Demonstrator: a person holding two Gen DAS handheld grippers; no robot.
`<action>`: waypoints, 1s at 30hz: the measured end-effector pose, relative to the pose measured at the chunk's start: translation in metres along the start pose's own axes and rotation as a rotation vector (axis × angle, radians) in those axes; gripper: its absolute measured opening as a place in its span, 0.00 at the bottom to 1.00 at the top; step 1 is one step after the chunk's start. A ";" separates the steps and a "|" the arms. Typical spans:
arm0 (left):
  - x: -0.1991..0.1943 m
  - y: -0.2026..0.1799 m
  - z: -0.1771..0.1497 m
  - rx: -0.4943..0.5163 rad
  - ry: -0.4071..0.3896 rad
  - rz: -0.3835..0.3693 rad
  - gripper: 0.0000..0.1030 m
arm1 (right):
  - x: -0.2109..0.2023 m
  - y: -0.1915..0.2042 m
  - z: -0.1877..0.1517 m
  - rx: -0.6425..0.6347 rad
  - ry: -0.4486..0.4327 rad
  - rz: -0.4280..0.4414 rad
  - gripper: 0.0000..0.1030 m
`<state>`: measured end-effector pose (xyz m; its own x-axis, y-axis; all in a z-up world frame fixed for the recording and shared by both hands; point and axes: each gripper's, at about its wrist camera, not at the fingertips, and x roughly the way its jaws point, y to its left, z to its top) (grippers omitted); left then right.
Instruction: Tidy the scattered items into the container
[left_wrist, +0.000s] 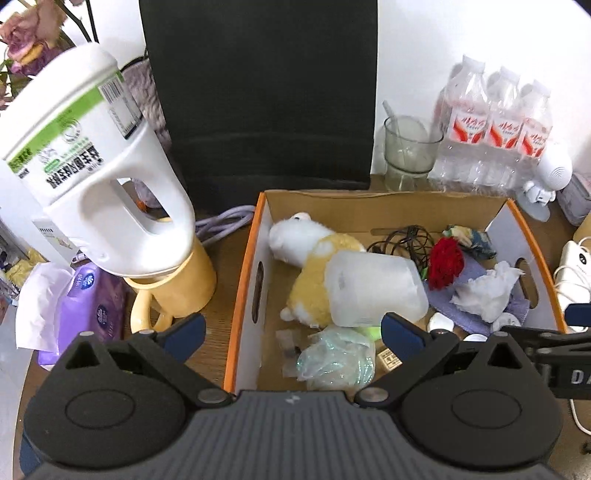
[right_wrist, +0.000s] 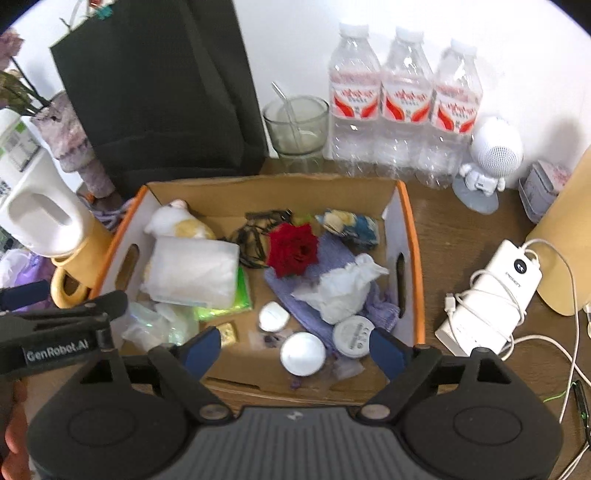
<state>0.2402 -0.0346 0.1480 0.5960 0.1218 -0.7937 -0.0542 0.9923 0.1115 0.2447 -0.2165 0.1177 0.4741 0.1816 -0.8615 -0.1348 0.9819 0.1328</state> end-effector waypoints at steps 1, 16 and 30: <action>-0.002 0.000 -0.001 -0.003 -0.008 -0.002 1.00 | -0.002 0.002 -0.001 -0.002 -0.012 -0.001 0.85; -0.012 -0.001 -0.069 -0.055 -0.392 -0.145 1.00 | -0.018 -0.004 -0.065 -0.016 -0.470 -0.003 0.86; -0.040 0.006 -0.150 0.031 -0.541 -0.099 1.00 | -0.024 0.004 -0.138 -0.050 -0.599 -0.068 0.86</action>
<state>0.0957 -0.0303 0.0901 0.9242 -0.0096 -0.3817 0.0416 0.9963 0.0757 0.1126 -0.2239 0.0716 0.8886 0.1307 -0.4396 -0.1205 0.9914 0.0510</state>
